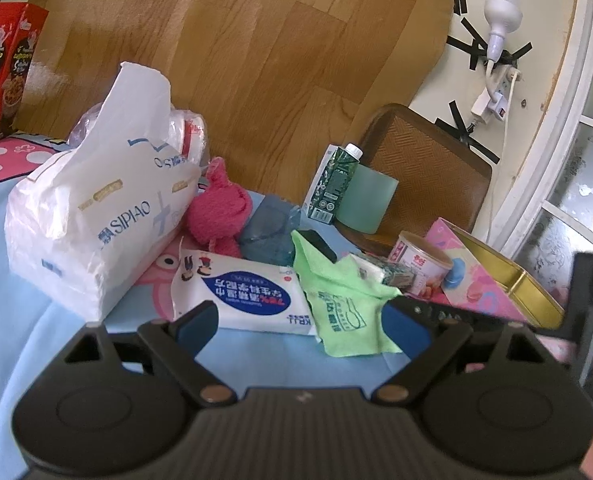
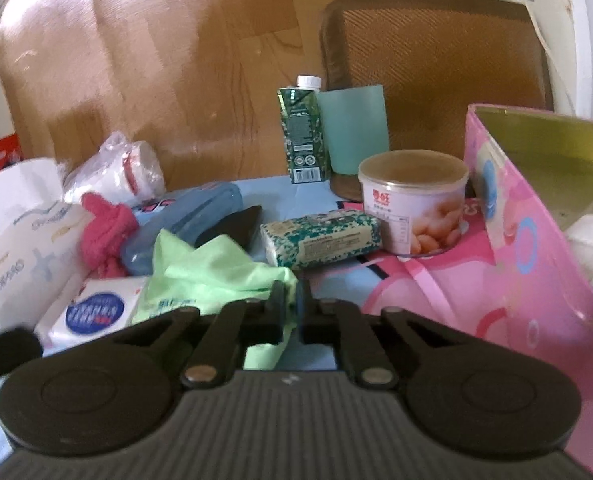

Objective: Organize soft objects

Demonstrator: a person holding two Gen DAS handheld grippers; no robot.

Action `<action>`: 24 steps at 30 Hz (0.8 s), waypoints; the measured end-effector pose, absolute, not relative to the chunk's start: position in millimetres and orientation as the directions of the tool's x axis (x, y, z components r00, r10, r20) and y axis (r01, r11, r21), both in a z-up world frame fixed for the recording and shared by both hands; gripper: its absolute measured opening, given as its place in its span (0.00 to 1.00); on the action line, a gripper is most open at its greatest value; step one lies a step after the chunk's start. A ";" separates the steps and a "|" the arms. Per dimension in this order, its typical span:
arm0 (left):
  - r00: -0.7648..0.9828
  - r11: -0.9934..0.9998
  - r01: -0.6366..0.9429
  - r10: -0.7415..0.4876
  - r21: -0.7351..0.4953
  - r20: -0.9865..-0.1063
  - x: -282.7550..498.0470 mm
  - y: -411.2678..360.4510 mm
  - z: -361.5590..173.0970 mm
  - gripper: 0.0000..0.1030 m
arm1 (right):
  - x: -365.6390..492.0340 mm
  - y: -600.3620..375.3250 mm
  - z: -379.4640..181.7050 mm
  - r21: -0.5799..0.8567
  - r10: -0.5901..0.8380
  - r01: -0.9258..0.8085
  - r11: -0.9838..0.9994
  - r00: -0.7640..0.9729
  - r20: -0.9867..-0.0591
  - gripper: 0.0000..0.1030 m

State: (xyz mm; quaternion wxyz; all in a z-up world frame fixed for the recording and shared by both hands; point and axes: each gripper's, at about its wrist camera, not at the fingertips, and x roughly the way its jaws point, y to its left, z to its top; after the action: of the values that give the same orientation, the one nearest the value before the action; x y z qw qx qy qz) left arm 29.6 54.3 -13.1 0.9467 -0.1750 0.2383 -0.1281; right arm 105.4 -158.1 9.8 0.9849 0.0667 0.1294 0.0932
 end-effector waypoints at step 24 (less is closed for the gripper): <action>0.847 0.910 0.134 -0.311 -0.393 -0.432 34.6 54.4 -15.6 0.91 | 17.9 -170.7 -23.4 -0.060 0.346 -0.368 0.928 0.910 -0.229 0.54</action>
State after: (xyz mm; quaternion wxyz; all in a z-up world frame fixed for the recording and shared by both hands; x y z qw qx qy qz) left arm 34.6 54.4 -15.6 0.9445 -0.1767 0.2508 -0.1176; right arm 17.9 -170.7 -23.4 0.9759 -0.0508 0.1080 0.1829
